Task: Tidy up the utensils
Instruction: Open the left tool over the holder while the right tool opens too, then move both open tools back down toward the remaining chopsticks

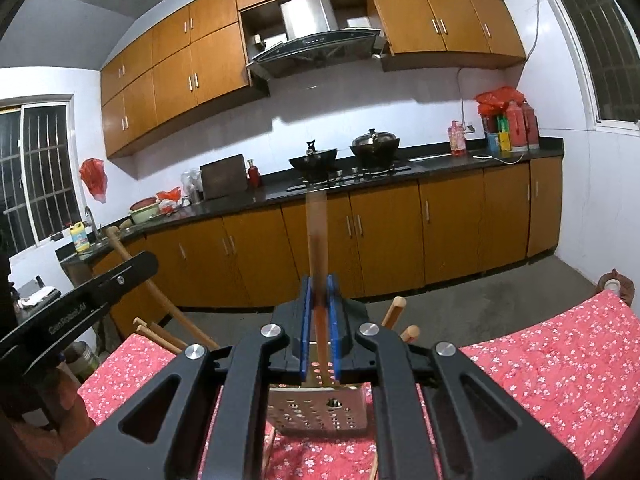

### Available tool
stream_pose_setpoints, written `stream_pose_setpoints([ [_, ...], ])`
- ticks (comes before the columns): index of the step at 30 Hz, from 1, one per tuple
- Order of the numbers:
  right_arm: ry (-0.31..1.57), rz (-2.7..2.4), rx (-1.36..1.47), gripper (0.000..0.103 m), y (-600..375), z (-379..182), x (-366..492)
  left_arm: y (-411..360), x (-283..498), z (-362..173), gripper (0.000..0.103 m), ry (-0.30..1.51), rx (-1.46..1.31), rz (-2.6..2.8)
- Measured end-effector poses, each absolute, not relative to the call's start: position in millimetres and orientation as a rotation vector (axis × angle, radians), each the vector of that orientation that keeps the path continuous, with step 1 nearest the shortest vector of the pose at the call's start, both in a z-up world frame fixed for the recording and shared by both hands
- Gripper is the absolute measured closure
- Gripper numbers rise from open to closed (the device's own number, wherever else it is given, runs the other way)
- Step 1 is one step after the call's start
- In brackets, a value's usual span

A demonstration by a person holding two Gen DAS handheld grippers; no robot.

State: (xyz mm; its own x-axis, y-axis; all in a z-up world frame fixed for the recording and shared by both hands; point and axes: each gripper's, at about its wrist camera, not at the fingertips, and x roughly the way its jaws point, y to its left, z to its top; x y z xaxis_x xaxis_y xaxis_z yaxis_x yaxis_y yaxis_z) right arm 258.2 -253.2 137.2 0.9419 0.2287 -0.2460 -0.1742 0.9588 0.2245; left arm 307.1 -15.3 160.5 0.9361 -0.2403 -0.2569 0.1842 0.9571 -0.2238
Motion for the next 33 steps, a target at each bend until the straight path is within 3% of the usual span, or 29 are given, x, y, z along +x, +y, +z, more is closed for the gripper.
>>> stream_pose_setpoints([
  [2,0.263,0.208,0.208,0.077,-255,141,255,-13,304,162,0.089,0.283,-0.203,-0.219],
  [9,0.209,0.202,0.207,0.076,-266,157,218,0,279,173,0.088,0.261,-0.228,-0.212],
  [13,0.238,0.171,0.203,0.072,-281,146,200,14,252,170,0.083,0.261,-0.225,-0.188],
  [19,0.452,0.101,0.208,0.072,-297,79,196,35,227,125,0.082,0.380,-0.177,-0.109],
  [27,0.810,0.138,0.206,0.072,-260,-28,203,38,228,17,0.082,0.709,-0.153,-0.064],
  [33,0.865,0.129,0.132,0.072,-230,-54,209,29,222,-17,0.082,0.800,-0.158,-0.097],
])
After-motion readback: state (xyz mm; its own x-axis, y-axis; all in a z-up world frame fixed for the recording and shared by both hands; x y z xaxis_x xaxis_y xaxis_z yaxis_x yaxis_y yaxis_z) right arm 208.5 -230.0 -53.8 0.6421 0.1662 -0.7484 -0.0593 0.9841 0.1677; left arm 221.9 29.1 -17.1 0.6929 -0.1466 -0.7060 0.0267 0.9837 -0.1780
